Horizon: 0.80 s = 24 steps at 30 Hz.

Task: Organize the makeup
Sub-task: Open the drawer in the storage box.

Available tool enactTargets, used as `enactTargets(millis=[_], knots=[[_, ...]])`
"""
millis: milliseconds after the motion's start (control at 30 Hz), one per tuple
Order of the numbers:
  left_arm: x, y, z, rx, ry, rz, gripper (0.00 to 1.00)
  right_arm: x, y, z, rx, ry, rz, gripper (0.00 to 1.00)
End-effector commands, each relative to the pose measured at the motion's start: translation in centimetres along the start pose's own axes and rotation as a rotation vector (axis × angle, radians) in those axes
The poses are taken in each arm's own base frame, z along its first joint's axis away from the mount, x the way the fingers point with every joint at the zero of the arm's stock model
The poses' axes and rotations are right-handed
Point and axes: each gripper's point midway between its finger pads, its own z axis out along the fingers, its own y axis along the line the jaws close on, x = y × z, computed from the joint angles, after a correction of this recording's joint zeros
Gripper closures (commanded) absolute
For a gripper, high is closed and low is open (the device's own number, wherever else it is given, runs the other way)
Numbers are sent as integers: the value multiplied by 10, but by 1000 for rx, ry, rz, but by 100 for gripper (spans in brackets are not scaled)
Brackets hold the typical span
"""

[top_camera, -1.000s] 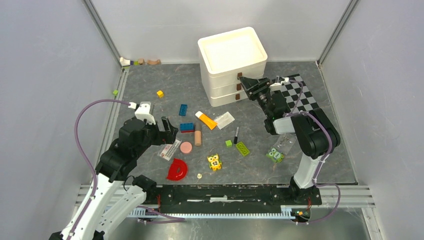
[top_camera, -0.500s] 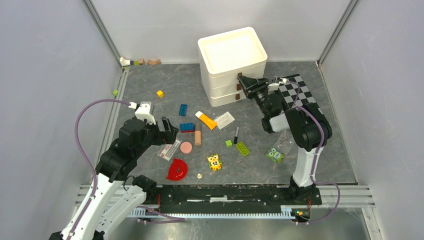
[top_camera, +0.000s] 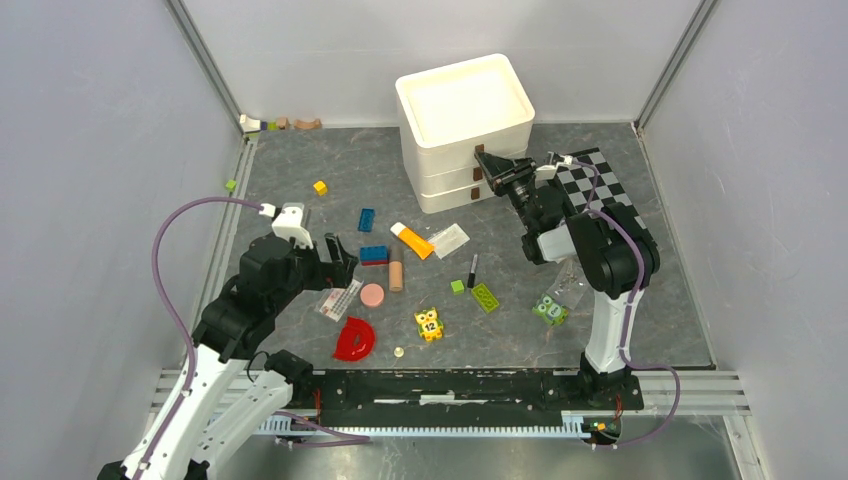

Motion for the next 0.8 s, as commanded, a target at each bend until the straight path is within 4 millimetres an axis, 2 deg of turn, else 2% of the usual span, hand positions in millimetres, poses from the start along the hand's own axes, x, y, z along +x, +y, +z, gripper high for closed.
enactTargets(millis=[0,133,267,767], knots=[[-8,-6,3,21,-29,-13,0,-10,34,6,-136,-30,-7,77],[-8,-6,3,22,-27,-12,0,-10,44,1,-170,-27,-6,91],[-8,-6,3,22,-26,-12,0,-11,55,-7,-193,-26,-19,99],[-8,-7,3,28,-26,-9,0,-6,73,-58,-219,-11,-51,100]])
